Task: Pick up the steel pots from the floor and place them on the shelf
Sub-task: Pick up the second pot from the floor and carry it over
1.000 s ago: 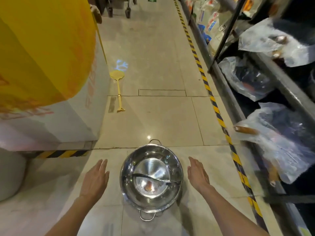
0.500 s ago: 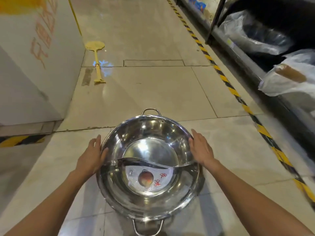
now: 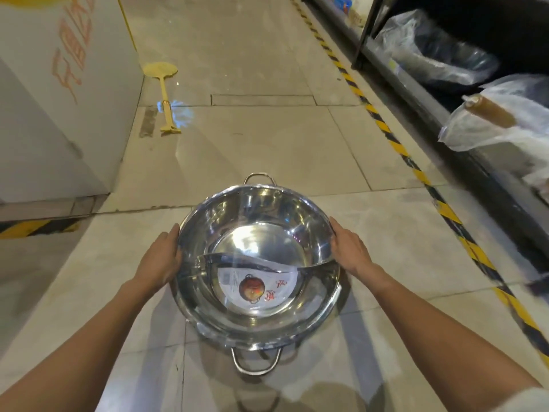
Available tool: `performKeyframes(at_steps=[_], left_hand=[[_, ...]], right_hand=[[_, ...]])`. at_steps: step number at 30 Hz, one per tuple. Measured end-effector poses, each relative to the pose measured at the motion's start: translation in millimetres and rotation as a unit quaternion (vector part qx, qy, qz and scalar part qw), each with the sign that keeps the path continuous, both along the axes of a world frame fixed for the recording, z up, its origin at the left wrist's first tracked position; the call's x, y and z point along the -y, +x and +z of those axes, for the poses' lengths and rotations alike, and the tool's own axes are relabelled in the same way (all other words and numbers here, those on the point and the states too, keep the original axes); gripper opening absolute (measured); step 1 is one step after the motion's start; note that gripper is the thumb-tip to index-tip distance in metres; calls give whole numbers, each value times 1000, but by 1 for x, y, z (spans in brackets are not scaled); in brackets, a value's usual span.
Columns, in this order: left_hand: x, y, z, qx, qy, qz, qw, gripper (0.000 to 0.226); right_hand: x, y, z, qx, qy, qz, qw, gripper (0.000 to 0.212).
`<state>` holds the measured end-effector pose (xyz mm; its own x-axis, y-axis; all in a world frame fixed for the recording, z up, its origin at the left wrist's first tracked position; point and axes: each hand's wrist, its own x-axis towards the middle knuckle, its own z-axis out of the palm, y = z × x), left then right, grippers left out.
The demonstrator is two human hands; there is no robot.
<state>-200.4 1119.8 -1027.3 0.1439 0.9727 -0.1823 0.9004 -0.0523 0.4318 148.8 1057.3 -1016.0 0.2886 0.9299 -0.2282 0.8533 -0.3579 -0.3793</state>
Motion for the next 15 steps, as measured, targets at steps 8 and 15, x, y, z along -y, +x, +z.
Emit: performKeyframes(at_steps=[8,15], left_hand=[[-2,4,0,0,-1,1,1000,29],[-31,25,36,18,35,-15,999,33]], right_hand=[[4,3,-8,-31,19,-9,999,50],[4,24,10,-130,68,-61,987,49]])
